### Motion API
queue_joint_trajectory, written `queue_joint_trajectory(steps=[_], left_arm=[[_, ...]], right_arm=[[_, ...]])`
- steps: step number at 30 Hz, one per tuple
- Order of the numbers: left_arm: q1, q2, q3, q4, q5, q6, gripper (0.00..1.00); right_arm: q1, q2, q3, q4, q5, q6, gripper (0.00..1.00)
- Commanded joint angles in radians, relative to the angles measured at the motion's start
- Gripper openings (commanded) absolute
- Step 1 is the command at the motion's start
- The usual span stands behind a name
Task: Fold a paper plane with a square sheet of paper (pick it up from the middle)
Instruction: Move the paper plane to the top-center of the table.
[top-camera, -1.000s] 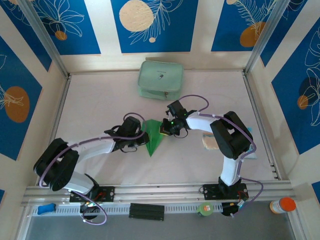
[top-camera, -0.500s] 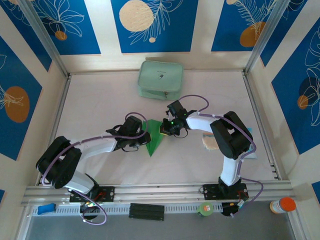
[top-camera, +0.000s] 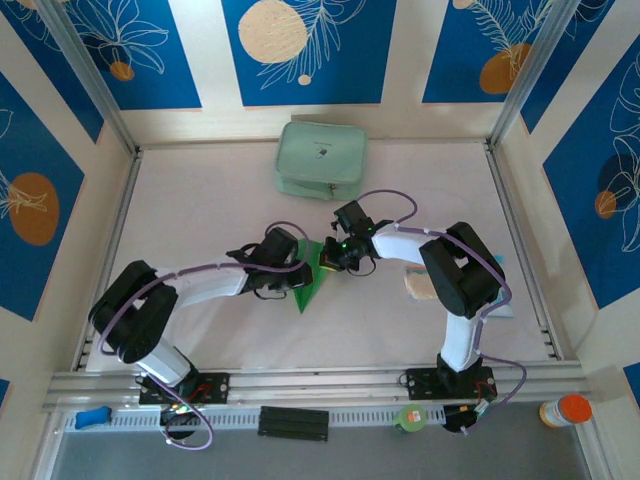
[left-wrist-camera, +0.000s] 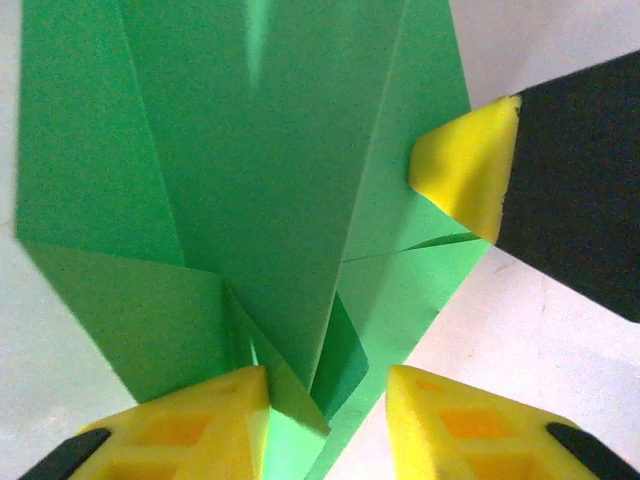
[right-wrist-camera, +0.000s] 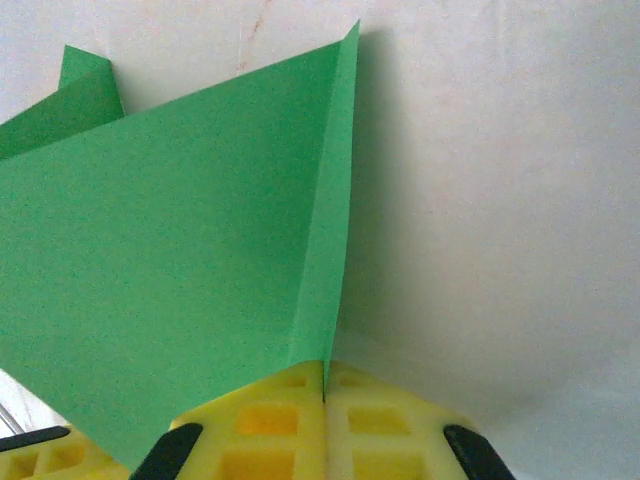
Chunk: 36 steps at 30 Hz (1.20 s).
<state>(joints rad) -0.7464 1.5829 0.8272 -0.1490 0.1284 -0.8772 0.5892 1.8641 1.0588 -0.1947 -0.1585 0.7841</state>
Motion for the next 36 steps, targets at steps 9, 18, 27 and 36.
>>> queue_joint_trajectory(steps=[9, 18, 27, 36], left_arm=[[-0.046, 0.082, 0.101, -0.151, -0.063, 0.088, 0.4], [-0.06, 0.113, 0.141, -0.205, -0.11, 0.111, 0.4], [-0.067, 0.127, 0.161, -0.239, -0.145, 0.118, 0.36], [-0.071, 0.12, 0.177, -0.28, -0.191, 0.134, 0.21]], right_arm=[[0.003, 0.012, 0.029, -0.022, -0.023, -0.014, 0.01], [0.001, 0.012, 0.029, -0.011, -0.05, -0.011, 0.03], [-0.01, 0.0, 0.02, 0.005, -0.07, 0.005, 0.13], [-0.055, -0.097, -0.047, 0.028, -0.016, 0.042, 0.41]])
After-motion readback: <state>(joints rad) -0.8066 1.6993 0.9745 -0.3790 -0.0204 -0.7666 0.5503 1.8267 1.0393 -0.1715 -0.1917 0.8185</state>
